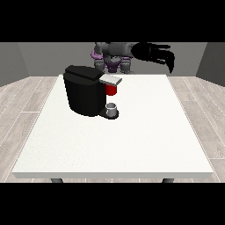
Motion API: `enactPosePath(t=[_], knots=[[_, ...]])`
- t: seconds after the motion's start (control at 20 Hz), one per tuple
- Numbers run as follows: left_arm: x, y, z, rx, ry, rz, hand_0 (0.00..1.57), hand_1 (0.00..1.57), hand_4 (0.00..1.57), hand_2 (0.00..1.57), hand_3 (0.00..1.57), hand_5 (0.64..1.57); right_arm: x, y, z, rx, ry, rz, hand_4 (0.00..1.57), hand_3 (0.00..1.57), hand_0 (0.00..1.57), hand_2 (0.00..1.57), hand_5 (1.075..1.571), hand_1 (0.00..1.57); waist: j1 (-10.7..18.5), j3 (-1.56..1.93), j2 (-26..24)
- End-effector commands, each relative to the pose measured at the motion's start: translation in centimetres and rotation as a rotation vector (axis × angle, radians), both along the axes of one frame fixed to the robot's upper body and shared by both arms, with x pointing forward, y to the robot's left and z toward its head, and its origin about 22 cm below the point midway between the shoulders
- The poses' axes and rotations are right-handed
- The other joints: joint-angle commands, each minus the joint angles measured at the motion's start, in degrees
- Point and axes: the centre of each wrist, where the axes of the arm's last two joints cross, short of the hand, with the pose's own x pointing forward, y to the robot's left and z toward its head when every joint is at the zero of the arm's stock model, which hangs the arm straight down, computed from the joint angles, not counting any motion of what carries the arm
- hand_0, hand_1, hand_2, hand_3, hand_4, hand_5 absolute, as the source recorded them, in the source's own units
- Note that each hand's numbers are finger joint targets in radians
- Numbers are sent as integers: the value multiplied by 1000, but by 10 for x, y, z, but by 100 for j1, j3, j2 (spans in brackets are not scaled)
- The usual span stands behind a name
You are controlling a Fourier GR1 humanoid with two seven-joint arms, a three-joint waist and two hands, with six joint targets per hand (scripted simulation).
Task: Insert the coffee pod into the coffee machine and close the lid
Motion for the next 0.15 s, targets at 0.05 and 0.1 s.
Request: enactPosePath(t=[0.05,0.1], knots=[[-9,18,-28,-19,93,82,0,0,266,0,0,1571,-20,47,-56,54,45,134,263,0,0,0,1571,0,-549,0,-562],[-20,32,-47,-13,119,123,0,0,266,0,0,1571,-17,37,-62,12,71,172,259,0,0,0,1571,0,-738,0,-660]])
